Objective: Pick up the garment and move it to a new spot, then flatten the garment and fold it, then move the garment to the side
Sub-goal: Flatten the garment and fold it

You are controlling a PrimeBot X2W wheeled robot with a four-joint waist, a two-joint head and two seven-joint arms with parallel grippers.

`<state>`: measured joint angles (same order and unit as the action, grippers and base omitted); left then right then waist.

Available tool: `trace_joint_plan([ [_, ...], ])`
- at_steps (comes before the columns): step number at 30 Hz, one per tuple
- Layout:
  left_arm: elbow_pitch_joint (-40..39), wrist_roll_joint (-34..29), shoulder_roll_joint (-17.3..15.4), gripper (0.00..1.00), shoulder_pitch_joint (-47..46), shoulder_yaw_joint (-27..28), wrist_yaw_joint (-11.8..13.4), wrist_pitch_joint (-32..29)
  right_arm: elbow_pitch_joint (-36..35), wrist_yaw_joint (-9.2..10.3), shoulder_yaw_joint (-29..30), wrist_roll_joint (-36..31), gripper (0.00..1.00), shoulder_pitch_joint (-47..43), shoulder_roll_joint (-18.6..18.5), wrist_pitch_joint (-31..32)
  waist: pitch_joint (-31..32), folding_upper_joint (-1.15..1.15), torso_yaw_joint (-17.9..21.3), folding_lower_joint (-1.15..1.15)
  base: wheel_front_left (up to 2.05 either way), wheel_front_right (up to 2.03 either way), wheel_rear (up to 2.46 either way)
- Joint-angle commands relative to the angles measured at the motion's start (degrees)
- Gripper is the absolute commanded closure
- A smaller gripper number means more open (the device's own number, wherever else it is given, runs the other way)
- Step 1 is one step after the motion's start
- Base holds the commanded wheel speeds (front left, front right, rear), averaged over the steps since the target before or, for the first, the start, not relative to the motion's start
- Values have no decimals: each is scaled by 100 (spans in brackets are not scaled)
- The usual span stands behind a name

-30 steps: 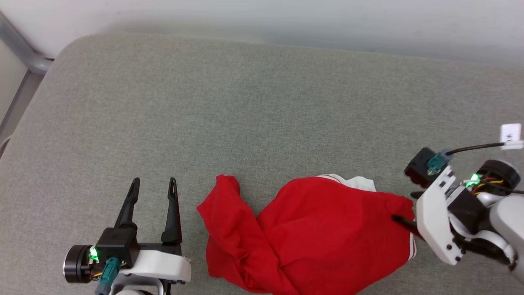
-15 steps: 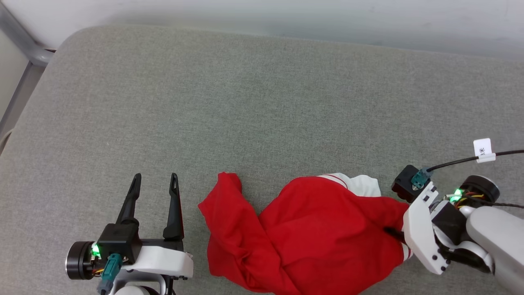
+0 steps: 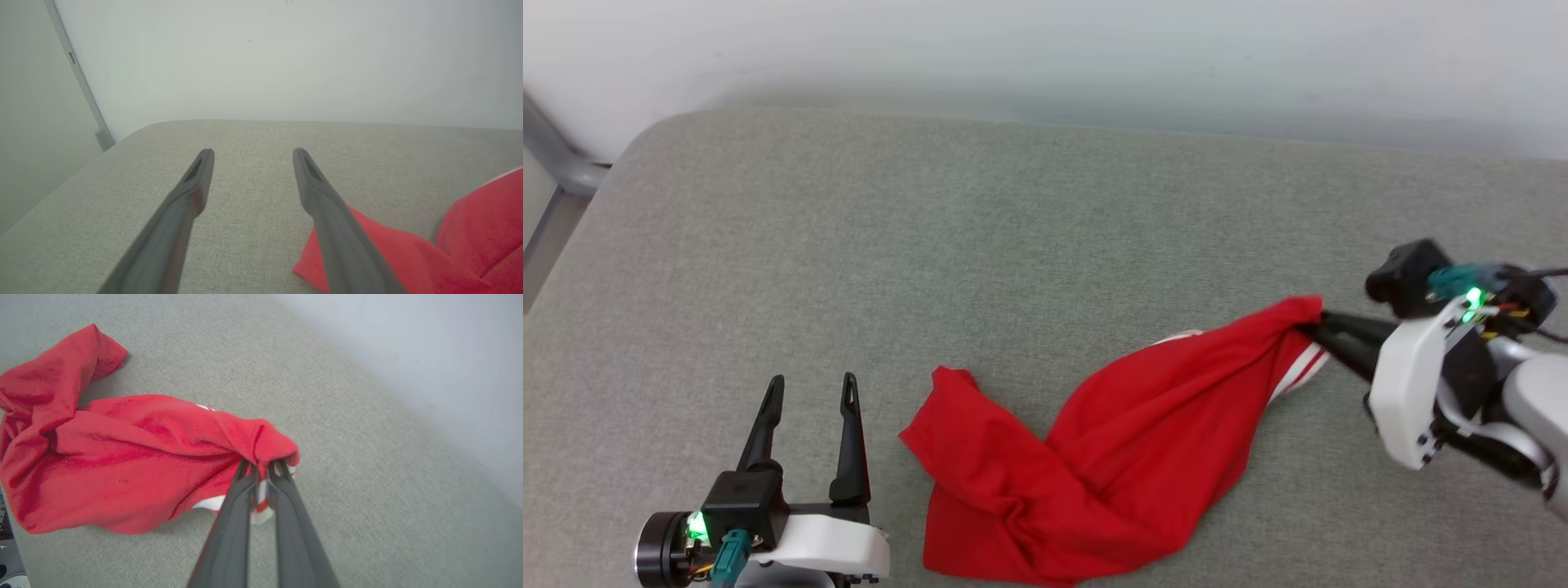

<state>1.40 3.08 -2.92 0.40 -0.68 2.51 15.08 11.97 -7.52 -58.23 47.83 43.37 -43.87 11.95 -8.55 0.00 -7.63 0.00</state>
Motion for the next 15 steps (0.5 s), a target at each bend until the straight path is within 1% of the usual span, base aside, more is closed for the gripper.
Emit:
trace_joint_plan([
  [1, -15, -39, 7, 0, 61, 33, -41, 13, -89, 6, 170, -36, 100, -8, -72, -80, 91, 0, 101, 0, 0, 0, 0],
  [5, -46, -42, 8, 0, 133, 56, -49, 13, -212, 6, 750, -75, 100, -221, -296, -176, 162, 0, 224, 0, 0, 0, 0],
  [9, -58, -49, 7, 0, 159, 74, -56, 13, -142, 6, 1431, -8, 100, -615, -549, -198, 188, 0, 335, 0, 0, 0, 0],
  [13, -39, -33, 7, 0, 182, 97, -68, 13, 51, 6, 2133, 39, 100, -1276, -746, -272, 202, 0, 410, 0, 0, 0, 0],
  [15, -36, -18, 8, 0, 201, 95, -64, 13, 150, 6, 2426, 77, 100, -1723, -765, -277, 216, 0, 449, 0, 0, 0, 0],
])
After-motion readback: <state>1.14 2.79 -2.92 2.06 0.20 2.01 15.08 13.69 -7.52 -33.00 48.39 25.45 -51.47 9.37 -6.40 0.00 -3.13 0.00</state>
